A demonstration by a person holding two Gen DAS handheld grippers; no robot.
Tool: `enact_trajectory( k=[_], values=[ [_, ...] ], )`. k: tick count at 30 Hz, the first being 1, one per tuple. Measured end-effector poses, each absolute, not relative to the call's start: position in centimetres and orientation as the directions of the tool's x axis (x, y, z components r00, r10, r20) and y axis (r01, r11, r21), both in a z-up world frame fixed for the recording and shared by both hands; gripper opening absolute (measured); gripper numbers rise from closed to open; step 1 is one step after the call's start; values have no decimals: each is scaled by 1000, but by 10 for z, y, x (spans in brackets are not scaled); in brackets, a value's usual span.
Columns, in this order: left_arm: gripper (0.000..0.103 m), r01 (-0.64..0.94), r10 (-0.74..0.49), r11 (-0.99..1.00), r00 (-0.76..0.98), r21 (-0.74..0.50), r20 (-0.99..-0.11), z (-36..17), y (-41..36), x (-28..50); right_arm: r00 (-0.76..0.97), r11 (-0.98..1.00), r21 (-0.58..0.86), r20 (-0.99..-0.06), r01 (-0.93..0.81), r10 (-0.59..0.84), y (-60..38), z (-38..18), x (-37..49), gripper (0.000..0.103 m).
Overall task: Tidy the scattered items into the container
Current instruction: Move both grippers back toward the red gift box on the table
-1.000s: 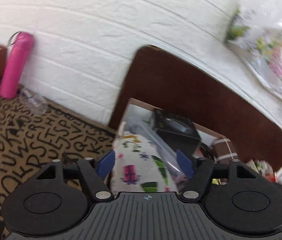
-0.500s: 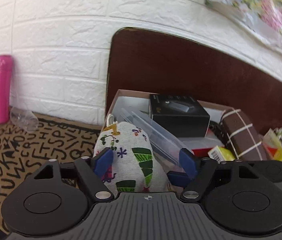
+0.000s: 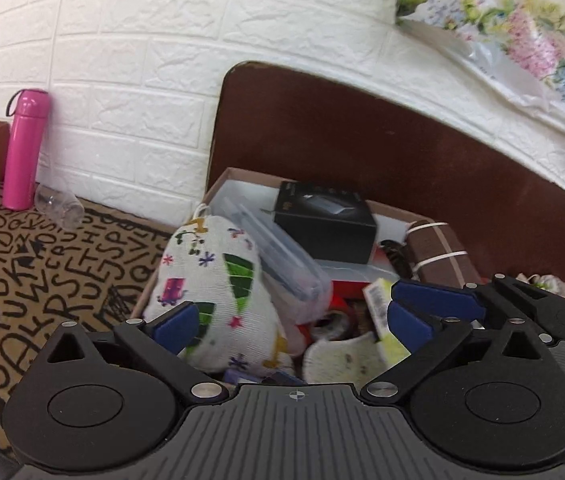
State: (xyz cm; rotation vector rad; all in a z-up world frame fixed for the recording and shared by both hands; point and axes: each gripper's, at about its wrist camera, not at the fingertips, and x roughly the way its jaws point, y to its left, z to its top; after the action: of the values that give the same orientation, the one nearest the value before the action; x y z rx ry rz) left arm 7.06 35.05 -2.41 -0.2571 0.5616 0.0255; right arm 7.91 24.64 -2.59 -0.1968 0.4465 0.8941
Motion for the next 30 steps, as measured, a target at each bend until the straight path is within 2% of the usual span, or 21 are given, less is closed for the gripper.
enact_trajectory(
  k=[5, 12, 15, 21, 28, 30],
  values=[
    [103, -35, -90, 968, 875, -247, -475, -8, 312, 45, 613, 649, -40, -374, -760, 695, 207, -11, 48, 99],
    [103, 106, -236, 950, 861, -294, -450, -11, 236, 29, 693, 702, -107, -317, -704, 647, 130, -9, 21, 101],
    [103, 176, -296, 937, 858, -301, -420, -19, 199, 28, 712, 721, -110, -317, -684, 627, 93, -12, 15, 102],
    [103, 236, -348, 928, 828, -289, -441, -31, 139, 46, 770, 788, -108, -326, -606, 548, 28, -24, 22, 102],
    [103, 243, -342, 934, 817, -260, -464, -38, 99, 76, 788, 825, -90, -369, -559, 493, -16, -43, 56, 102],
    [103, 220, -319, 942, 822, -254, -472, -40, 92, 90, 773, 822, -88, -408, -563, 486, -22, -50, 72, 98]
  ],
)
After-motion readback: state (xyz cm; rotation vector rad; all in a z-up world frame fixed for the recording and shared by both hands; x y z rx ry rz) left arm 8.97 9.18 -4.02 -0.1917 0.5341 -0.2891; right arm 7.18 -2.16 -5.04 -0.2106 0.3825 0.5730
